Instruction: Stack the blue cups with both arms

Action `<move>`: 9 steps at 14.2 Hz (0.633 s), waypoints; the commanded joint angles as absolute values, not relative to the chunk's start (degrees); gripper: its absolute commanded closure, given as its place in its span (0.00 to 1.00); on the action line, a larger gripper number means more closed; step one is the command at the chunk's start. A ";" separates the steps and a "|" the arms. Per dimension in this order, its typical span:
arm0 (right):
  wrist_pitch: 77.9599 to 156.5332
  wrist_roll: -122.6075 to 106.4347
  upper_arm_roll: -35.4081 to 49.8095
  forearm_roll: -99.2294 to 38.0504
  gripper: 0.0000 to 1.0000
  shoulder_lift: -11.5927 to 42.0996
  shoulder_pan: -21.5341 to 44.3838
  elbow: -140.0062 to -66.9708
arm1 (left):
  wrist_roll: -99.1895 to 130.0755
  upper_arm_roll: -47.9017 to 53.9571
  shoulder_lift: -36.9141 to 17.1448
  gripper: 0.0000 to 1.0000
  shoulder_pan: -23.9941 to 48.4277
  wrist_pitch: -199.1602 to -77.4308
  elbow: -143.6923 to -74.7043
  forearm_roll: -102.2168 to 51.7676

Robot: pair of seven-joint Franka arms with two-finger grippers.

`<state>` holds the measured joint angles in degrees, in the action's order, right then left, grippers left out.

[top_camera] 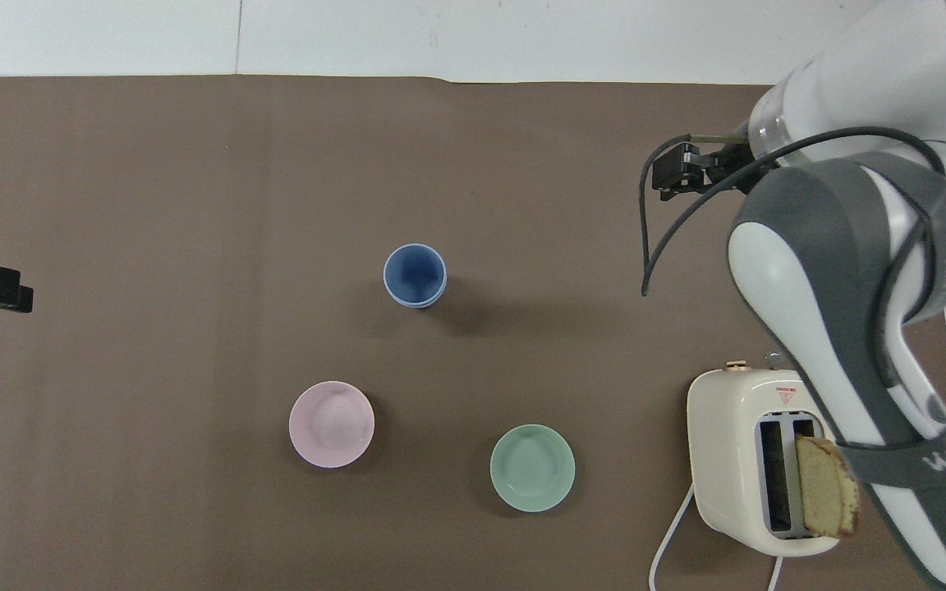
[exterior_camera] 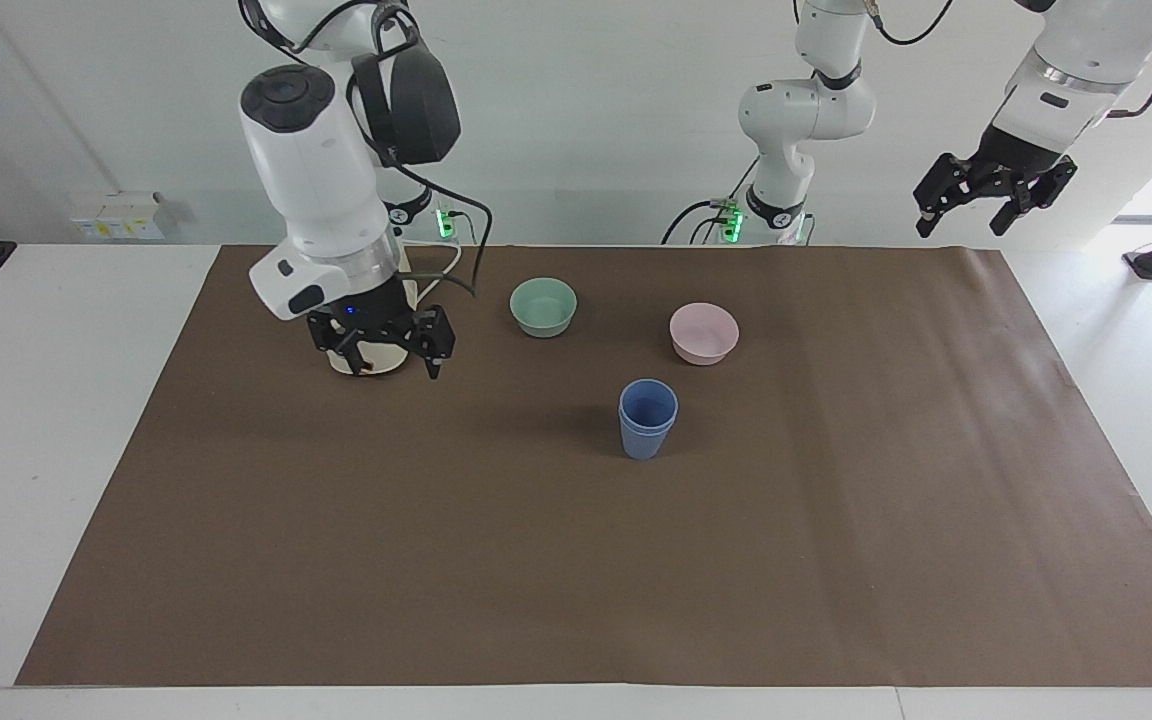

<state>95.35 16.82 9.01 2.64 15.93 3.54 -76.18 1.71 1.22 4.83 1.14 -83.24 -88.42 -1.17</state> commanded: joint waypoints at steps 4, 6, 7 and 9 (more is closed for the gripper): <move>91.67 4.05 9.67 3.69 0.00 10.73 -2.89 -77.34 | 1.32 1.23 5.98 0.00 0.79 -82.62 -89.30 -1.76; 91.23 3.87 9.76 2.90 0.00 10.46 -5.00 -77.34 | 1.32 1.23 5.98 0.00 0.79 -82.62 -89.30 -1.76; 91.14 3.78 9.76 2.81 0.00 10.37 -5.44 -77.34 | 1.32 1.23 5.98 0.00 0.88 -82.62 -89.30 -1.76; 90.01 3.61 9.76 2.81 0.00 9.85 -6.50 -77.34 | 1.32 1.23 5.98 0.00 0.79 -82.62 -89.21 -1.76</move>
<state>91.35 4.92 8.99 2.81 11.21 -5.03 -76.31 1.71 1.22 4.83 1.14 -83.24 -88.42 -1.17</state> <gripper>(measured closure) 0.000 0.000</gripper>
